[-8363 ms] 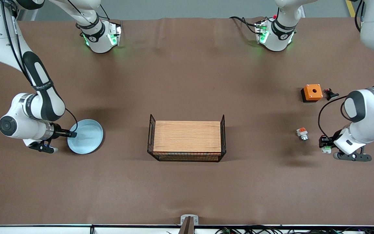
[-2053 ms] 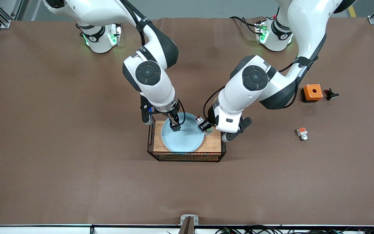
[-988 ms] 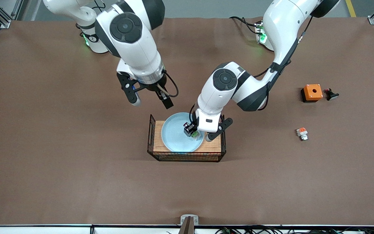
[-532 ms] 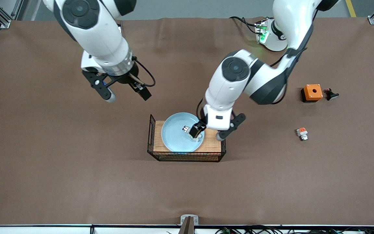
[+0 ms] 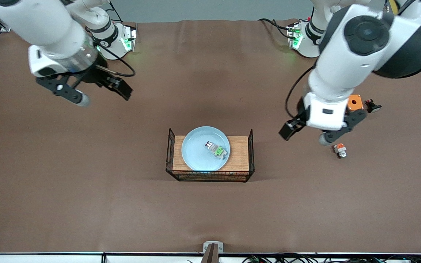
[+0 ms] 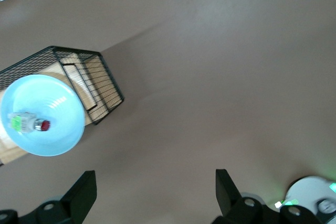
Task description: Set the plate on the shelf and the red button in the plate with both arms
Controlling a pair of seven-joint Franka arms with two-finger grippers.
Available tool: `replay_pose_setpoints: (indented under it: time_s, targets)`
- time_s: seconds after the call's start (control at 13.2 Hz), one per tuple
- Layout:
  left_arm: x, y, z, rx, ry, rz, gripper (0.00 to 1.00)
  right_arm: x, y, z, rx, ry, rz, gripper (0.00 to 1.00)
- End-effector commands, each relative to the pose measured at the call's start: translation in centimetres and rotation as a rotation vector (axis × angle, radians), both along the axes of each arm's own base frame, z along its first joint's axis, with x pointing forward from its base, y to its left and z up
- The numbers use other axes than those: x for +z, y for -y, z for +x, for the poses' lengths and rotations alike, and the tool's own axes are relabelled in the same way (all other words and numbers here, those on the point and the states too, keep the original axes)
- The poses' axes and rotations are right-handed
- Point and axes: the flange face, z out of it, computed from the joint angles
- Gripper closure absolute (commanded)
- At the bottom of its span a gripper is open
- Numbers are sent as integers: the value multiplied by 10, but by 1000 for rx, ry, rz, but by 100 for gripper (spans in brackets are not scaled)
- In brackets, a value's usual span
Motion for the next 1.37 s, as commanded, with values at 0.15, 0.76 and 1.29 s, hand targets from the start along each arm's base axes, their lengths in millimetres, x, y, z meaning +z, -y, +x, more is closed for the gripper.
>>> replay_pose_setpoints:
  time_s: [0.15,0.76,1.29]
  targets:
    - [29,-84,-9,-163,-59,69,0,7,91,-17,186,15,33,0]
    - [55,-180,-41,-420,-163,38,0,19,199,-7,332,67,37,0]
    - [55,-202,-100,-554,-134,34,0,35,212,-3,344,115,-6,0]
